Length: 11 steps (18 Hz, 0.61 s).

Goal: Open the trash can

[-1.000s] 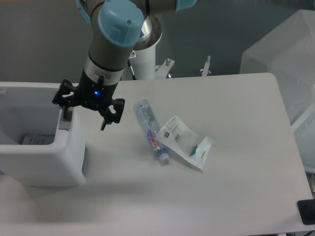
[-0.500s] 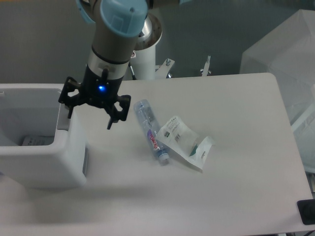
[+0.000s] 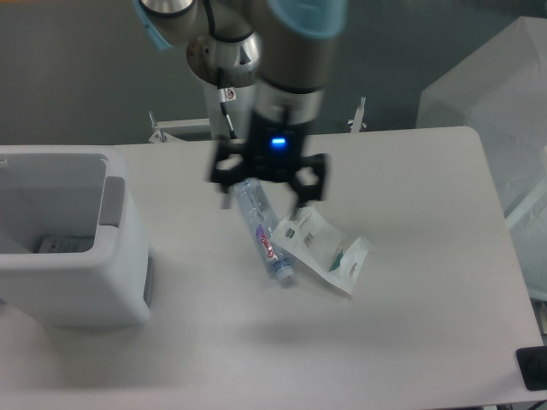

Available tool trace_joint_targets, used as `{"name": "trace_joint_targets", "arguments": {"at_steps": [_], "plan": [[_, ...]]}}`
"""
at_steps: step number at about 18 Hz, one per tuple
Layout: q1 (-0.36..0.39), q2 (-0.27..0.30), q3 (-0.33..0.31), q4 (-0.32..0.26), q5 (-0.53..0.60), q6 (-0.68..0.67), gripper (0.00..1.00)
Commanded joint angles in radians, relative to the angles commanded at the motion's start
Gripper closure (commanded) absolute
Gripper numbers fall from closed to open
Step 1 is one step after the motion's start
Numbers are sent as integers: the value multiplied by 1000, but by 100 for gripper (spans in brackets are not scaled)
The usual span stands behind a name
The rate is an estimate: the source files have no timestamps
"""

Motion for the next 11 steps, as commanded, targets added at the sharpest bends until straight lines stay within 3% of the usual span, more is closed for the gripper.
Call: {"name": "trace_joint_targets", "arguments": {"at_steps": [4,8,11], "plan": [[88,-72,0,28,6,195,0],[95,-124,-2,52,135,339,0],[92,-144,9,60,198,528,0]]}}
